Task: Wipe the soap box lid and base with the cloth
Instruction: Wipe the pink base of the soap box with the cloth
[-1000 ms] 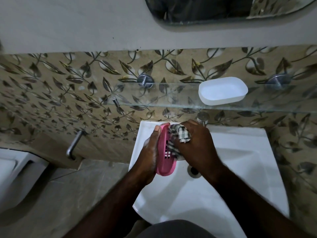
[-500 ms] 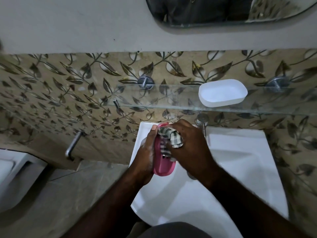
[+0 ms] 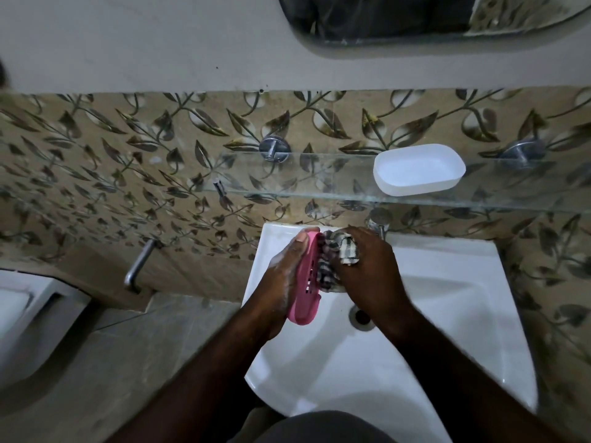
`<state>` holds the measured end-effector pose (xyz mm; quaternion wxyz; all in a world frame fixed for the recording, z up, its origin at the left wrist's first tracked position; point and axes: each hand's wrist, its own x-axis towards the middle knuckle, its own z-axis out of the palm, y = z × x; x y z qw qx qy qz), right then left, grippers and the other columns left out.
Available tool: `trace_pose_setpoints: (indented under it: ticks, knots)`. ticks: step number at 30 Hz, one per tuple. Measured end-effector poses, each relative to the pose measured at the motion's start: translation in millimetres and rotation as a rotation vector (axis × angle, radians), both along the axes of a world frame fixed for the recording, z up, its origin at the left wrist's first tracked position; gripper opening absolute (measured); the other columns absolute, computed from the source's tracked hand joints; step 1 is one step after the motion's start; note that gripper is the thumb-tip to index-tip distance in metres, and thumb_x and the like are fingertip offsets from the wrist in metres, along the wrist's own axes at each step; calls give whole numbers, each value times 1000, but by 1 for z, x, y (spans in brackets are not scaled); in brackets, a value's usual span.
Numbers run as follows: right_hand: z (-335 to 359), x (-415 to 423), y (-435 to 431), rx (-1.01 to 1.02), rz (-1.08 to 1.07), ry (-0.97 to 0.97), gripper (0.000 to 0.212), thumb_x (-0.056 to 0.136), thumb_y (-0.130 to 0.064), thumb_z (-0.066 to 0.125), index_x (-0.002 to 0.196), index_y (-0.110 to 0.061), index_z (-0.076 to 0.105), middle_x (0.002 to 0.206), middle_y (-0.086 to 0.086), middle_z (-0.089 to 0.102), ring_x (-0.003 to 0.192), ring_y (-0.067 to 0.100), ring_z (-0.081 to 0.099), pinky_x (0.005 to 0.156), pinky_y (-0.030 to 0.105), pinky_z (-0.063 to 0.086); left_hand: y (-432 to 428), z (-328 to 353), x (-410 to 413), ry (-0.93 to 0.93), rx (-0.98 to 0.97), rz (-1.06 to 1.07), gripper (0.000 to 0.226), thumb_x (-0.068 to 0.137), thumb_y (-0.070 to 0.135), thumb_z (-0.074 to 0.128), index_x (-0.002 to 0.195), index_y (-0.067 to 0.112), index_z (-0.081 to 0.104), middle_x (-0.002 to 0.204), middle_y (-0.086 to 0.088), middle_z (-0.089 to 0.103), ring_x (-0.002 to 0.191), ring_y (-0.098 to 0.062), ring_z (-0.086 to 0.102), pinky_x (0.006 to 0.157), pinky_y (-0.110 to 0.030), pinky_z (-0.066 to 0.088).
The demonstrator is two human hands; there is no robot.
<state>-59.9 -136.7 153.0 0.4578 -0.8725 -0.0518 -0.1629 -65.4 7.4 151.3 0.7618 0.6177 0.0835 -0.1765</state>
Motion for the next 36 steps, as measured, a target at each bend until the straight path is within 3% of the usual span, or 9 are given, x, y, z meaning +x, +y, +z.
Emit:
trace_pose_setpoints:
  ticks: [5, 10, 15, 20, 23, 26, 30, 33, 36]
  knots:
    - [13, -15, 9, 29, 128, -102, 22, 76, -6, 67, 94, -17, 70, 83, -13, 56, 73, -5, 52, 66, 7, 38, -5, 3, 2, 62, -121, -2, 57, 89, 52, 51, 131, 13, 58, 126, -18, 64, 113, -32, 62, 91, -38, 53]
    - [2, -2, -2, 40, 28, -42, 18, 78, -9, 70, 95, -15, 69, 89, -1, 66, 81, 17, 63, 71, 30, 49, -3, -1, -1, 18, -17, -23, 58, 87, 62, 48, 120, 17, 66, 113, -15, 71, 94, -29, 66, 83, -41, 52]
    - [11, -18, 6, 19, 177, -97, 23, 75, -15, 62, 96, -19, 70, 85, -18, 53, 76, -10, 51, 68, 5, 36, -6, 1, -3, 52, -80, -16, 59, 88, 57, 51, 129, 14, 60, 121, -16, 68, 108, -29, 65, 87, -37, 53]
    - [1, 1, -8, -34, 76, -40, 27, 77, -24, 64, 102, -18, 70, 93, -2, 64, 83, 18, 64, 70, 34, 52, -4, 5, -4, -6, -27, 37, 52, 83, 58, 48, 110, 19, 70, 102, -14, 73, 85, -30, 67, 81, -50, 53]
    - [-9, -4, -3, -5, 26, 1, 21, 76, -21, 69, 97, -17, 70, 91, 0, 65, 82, 19, 63, 70, 32, 50, -2, 8, -9, -44, -8, 74, 46, 85, 51, 48, 104, 16, 70, 93, -12, 75, 80, -29, 70, 81, -48, 55]
    - [-18, -12, -1, 10, 23, 87, 13, 78, -18, 70, 90, -17, 68, 88, 1, 66, 82, 22, 63, 72, 34, 50, -3, 2, -16, -12, -18, 74, 43, 92, 46, 44, 106, 15, 69, 99, -15, 75, 88, -29, 72, 82, -46, 57]
    - [-11, -10, -10, -112, 112, 205, 16, 74, -31, 58, 76, -16, 63, 76, 2, 68, 74, 25, 65, 68, 40, 52, -5, -3, -20, 18, -34, 62, 41, 95, 44, 41, 94, 25, 76, 97, -12, 76, 86, -28, 72, 78, -44, 59]
    - [-2, -2, -13, -66, 82, 161, 12, 76, -28, 63, 69, -18, 60, 71, 3, 67, 68, 25, 64, 64, 39, 52, -5, 1, -16, -11, -2, 11, 46, 90, 54, 44, 109, 22, 72, 105, -17, 73, 93, -34, 69, 85, -48, 56]
    - [-3, -5, -4, -63, 6, 88, 9, 76, -25, 66, 75, -18, 60, 76, 2, 65, 71, 23, 62, 64, 35, 49, -4, 6, -12, -74, 19, 15, 61, 85, 53, 53, 127, 10, 57, 109, -18, 70, 91, -30, 69, 82, -44, 57]
